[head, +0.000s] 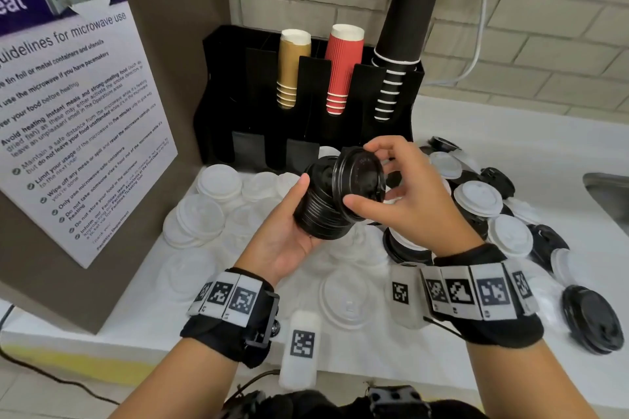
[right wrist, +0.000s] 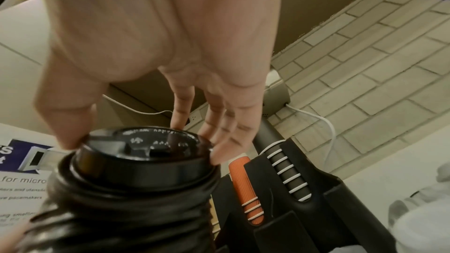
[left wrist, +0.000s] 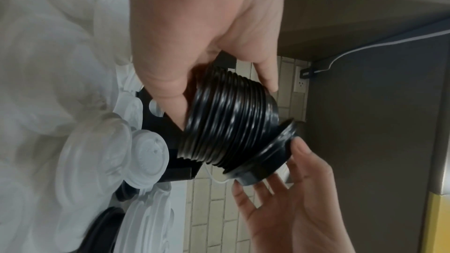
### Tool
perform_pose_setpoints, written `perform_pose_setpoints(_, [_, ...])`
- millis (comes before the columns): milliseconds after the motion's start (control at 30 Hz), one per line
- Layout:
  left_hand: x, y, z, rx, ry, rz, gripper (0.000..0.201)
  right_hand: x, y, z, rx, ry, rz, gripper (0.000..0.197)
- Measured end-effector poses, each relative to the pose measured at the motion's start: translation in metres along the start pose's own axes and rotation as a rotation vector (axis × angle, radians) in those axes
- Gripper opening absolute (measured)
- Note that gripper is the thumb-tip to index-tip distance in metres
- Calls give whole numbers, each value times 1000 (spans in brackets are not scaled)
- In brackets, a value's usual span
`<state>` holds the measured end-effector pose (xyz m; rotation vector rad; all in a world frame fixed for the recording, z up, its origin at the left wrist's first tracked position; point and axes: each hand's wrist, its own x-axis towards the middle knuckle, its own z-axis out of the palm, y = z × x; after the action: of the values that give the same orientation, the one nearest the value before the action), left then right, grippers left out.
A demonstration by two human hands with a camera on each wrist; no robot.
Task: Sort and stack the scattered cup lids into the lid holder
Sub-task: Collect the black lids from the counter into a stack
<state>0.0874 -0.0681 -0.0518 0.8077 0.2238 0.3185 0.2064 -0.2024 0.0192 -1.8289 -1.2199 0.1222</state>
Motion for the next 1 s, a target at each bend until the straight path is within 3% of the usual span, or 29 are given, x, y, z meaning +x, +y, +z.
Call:
perform_pose_setpoints(267, [0, 3, 2, 47, -20, -39, 46, 19, -1, 0, -114, -123, -44, 51])
perform_pose_setpoints(667, [0, 4, 5, -14, 3, -22, 49, 31, -3, -5, -148, -207, -79, 66])
perform_pose_setpoints(800, [1, 12, 1, -98, 36, 30, 49, 48, 18, -19, -99, -83, 50, 33])
perform_pose_setpoints(867, [0, 20, -3, -136, 54, 60, 47, 56, 38, -20, -304, -292, 164, 36])
perform_pose_setpoints(933, [-1, 27, -6, -143, 66, 91, 45, 60, 55, -11, -560, -581, 228, 58])
perform_pose_setpoints(1000, [-4, 33, -10, -152, 90, 112, 45, 63, 66, 2, -748, -750, 232, 83])
